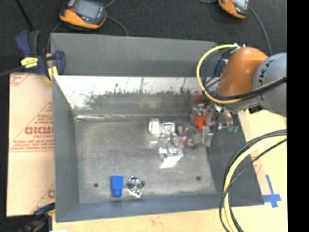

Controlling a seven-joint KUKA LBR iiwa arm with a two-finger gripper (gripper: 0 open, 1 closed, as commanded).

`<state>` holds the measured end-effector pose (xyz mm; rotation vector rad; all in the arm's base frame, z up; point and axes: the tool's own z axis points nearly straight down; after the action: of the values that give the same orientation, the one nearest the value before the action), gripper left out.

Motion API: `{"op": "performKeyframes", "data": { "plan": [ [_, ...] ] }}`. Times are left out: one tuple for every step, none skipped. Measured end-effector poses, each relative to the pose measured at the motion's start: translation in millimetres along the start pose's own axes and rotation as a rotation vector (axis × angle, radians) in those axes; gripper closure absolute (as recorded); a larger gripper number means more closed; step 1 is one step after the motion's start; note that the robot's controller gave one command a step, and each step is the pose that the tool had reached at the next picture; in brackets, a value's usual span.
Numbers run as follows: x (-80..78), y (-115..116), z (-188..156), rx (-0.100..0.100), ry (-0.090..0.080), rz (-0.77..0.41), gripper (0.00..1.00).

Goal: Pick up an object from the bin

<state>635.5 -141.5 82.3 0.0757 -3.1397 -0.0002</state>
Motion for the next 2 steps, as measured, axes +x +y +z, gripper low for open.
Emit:
{"op": "performKeyframes", "data": {
  "plan": [
    [-1.9,-11.3,6.9,-0.014,-0.015,0.071,0.00],
    [-3.1,-9.9,7.9,-0.019,-0.016,0.144,0.00]
  ]
}}
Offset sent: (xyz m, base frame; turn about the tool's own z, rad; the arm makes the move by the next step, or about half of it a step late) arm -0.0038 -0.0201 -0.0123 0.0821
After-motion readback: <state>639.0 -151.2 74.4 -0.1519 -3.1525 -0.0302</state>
